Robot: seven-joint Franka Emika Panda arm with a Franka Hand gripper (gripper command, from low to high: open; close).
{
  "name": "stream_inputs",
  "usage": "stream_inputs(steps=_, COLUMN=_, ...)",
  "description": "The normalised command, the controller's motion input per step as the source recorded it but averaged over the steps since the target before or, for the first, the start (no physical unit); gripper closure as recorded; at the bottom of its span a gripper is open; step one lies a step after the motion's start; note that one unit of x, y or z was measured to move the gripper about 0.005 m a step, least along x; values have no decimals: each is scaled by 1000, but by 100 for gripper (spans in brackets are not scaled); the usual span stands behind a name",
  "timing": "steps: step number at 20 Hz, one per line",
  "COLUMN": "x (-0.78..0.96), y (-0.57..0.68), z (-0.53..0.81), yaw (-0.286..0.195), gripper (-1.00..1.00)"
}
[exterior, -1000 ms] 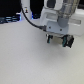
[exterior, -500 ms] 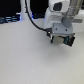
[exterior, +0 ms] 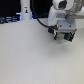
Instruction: Open the kcup holder, insert the kcup into the holder, and close the kcup holder
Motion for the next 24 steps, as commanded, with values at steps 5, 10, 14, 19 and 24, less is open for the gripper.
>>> stream_inputs(steps=5, x=-681, y=456, z=13, yaw=87, gripper=-100)
stream_inputs(steps=10, x=-712, y=445, z=3, yaw=81, gripper=-100)
stream_inputs(steps=14, x=-677, y=431, z=2, yaw=87, gripper=-100)
stream_inputs(steps=19, x=-623, y=448, z=12, yaw=91, gripper=-100)
stream_inputs(steps=24, x=-260, y=417, z=496, yaw=102, gripper=-100)
